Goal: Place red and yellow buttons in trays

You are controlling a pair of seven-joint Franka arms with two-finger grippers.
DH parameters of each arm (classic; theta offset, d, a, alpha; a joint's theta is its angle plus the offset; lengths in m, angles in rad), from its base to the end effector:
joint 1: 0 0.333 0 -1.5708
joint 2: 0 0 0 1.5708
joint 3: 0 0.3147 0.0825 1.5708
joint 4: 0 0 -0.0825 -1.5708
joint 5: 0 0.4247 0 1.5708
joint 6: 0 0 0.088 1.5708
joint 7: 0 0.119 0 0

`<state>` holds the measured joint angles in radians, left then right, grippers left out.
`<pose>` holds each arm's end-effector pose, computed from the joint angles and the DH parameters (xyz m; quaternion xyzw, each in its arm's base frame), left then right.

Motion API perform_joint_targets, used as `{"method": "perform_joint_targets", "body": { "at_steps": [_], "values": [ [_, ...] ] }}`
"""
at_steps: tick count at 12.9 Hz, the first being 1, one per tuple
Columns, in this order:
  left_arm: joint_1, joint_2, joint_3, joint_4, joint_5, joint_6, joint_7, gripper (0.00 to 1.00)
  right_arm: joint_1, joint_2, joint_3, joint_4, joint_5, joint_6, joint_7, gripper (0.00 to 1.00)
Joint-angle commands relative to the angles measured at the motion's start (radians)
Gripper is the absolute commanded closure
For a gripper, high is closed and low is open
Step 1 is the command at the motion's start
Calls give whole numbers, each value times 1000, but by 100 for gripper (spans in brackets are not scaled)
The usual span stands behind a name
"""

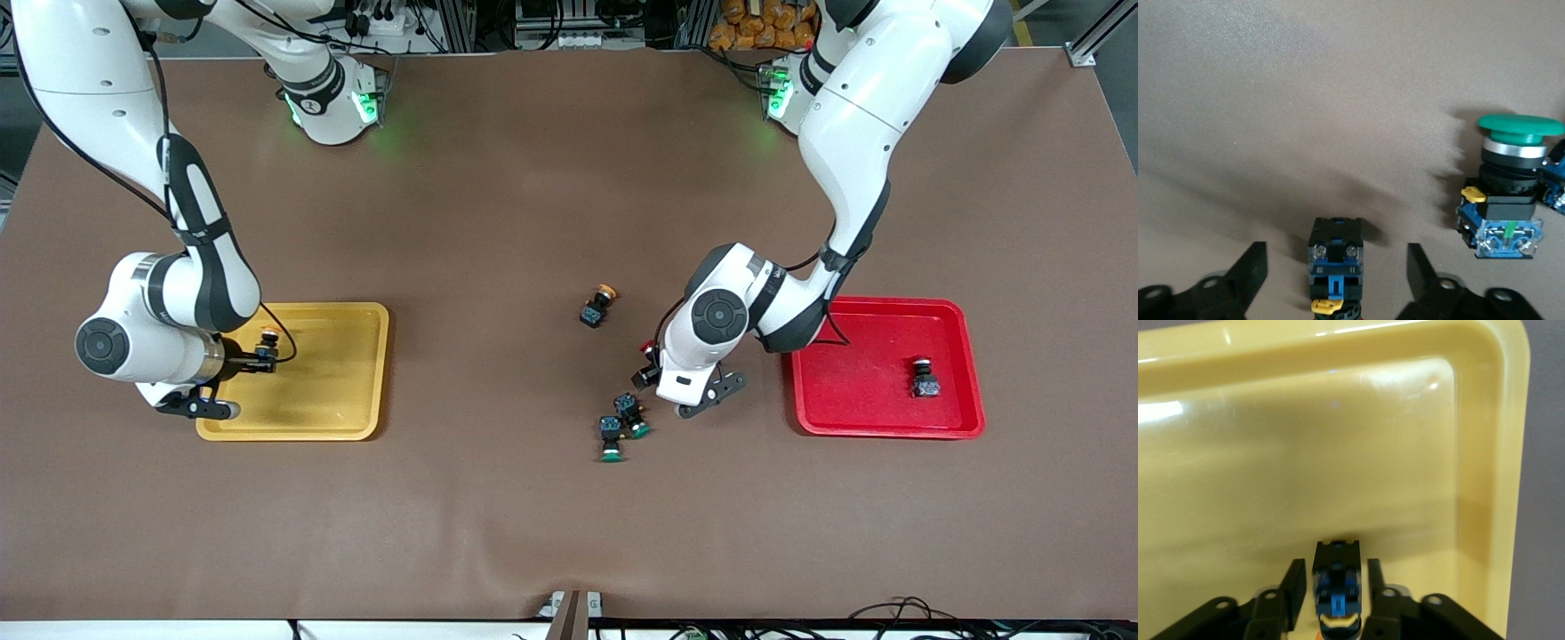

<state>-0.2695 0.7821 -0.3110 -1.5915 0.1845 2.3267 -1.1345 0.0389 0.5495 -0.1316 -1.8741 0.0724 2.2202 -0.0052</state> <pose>0.6189 -0.3738 0.1483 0.9667 0.2525 -0.0334 0.0259 0.6368 -0.0557 0.1611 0.9932 -0.0620 -0.0989 0.0037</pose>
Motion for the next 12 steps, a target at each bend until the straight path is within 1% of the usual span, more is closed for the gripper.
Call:
{"method": "perform_joint_targets", "body": {
  "at_steps": [1,2,4,5,6,7,9,10,12],
  "values": [
    [-11,12,9,22,23,8,-27,40,-8,-56,13,-25,-11,-34,2,0],
    [-10,12,9,22,23,10,-28,49,-1,-60,14,-5,-10,-66,4,0],
    [-8,11,9,22,23,8,-27,64,1,-82,14,41,12,-166,5,0],
    [-8,9,9,22,23,8,-27,73,3,-94,15,61,57,-209,19,0],
    [-1,2,9,22,24,8,-25,81,16,-102,17,81,123,-250,66,0],
    [10,-4,9,22,24,7,-18,85,45,-102,15,107,156,-285,138,0],
    [36,-27,9,12,27,-4,5,88,105,-99,23,162,161,-332,396,0],
    [45,-47,9,10,27,-13,37,89,151,-97,29,182,167,-332,510,0],
    [90,-85,7,5,27,-47,99,90,226,-91,30,220,184,-327,658,0]
  ]
}}
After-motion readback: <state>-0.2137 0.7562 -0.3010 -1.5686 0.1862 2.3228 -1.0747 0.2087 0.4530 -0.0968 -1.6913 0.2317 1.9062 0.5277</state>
